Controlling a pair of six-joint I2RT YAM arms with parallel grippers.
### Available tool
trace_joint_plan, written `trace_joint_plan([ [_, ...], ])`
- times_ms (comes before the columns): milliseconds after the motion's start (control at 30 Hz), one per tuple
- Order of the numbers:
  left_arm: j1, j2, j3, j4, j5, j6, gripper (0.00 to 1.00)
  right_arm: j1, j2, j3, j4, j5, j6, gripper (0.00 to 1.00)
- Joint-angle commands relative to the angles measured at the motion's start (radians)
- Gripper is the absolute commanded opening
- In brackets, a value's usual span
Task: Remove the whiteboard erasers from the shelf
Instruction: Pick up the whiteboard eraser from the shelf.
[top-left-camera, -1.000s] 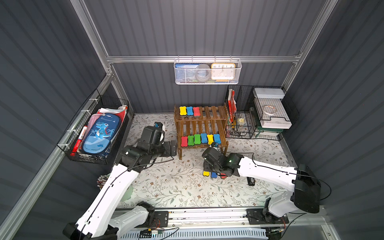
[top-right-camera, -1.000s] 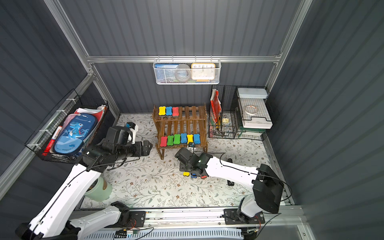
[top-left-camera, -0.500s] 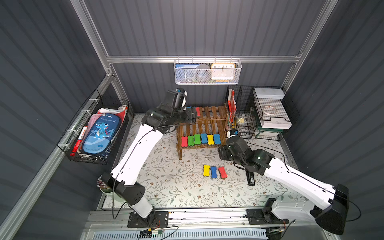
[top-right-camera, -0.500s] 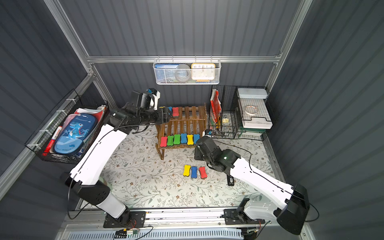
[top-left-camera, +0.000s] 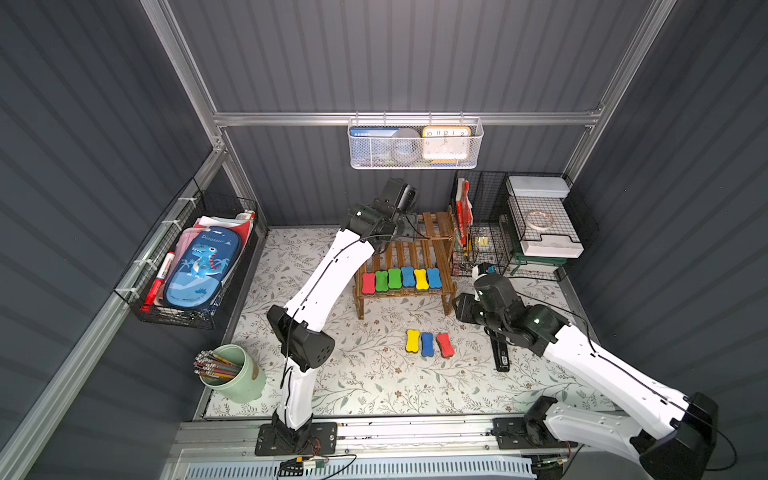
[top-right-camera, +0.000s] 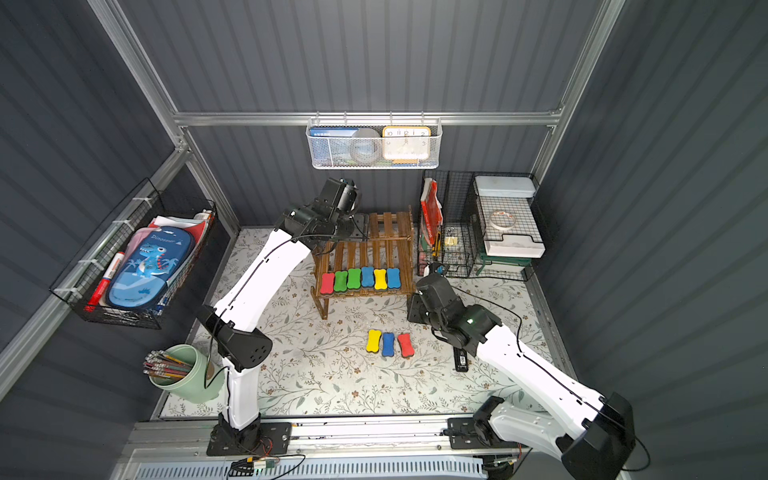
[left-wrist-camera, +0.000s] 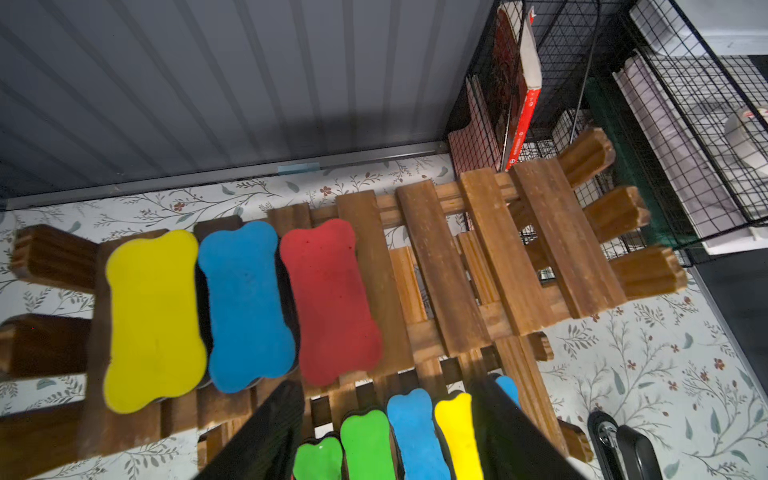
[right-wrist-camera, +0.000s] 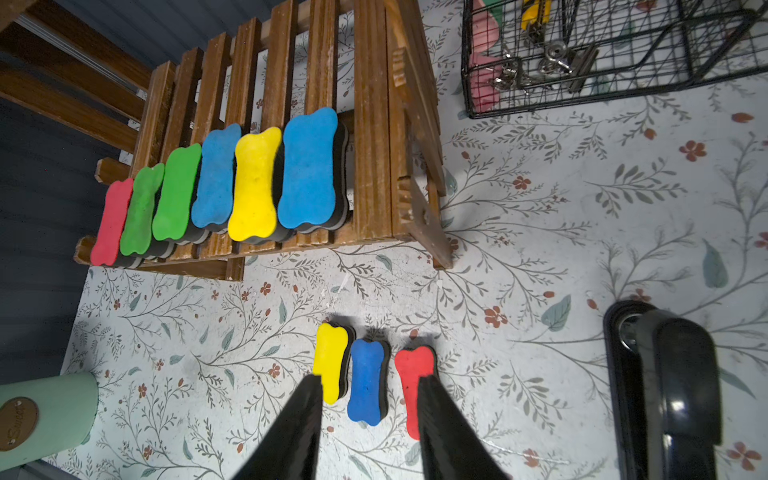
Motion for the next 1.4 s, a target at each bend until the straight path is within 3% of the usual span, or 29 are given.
trace_joint_plan([
  [0,-0.013,-0.009,0.020,0.008,-0.073,0.023,0.68,-0.018,-0.010,-0.019,0.004,-0.033,-0.015,0.42],
  [200,-0.024,0.009,0.016,0.034,-0.131,0.044,0.68,-0.047,-0.020,-0.035,0.013,-0.062,-0.015,0.42],
  [733,-0.024,0.090,0.064,0.032,-0.150,0.046,0.65,-0.100,-0.052,-0.055,0.001,-0.089,-0.026,0.42],
  [1367,-0.024,0.071,0.005,0.082,-0.235,0.027,0.65,-0.140,-0.058,-0.065,0.001,-0.119,-0.041,0.42],
])
